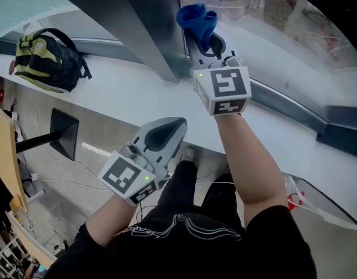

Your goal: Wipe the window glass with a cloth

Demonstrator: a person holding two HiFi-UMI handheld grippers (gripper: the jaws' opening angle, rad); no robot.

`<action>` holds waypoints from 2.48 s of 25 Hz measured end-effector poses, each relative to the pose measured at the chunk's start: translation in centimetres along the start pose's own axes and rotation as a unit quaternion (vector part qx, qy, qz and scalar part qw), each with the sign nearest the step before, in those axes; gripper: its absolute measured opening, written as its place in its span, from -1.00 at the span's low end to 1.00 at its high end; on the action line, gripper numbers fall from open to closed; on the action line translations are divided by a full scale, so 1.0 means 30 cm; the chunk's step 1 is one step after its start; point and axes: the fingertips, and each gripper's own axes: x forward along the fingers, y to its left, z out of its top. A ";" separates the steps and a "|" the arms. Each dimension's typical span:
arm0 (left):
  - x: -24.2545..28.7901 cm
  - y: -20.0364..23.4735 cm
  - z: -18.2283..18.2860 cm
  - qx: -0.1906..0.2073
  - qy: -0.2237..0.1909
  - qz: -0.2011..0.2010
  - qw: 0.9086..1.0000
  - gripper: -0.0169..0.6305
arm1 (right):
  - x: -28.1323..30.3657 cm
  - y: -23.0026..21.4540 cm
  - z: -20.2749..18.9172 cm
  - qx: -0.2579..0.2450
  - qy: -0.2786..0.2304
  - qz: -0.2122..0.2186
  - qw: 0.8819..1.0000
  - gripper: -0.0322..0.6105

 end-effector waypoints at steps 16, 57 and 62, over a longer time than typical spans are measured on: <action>0.282 -0.287 -0.063 0.008 0.033 -0.063 0.997 -0.93 | -0.381 -0.373 -0.105 0.007 0.005 -0.068 0.998 -0.61; 1.096 -1.292 -0.336 0.036 0.113 -0.187 0.975 -0.93 | -1.634 -1.534 -0.297 -0.006 0.021 -0.255 0.967 -0.61; 1.153 -1.354 -0.335 0.062 0.115 -0.198 0.971 -0.93 | -1.757 -1.647 -0.320 0.005 0.021 -0.291 0.957 -0.61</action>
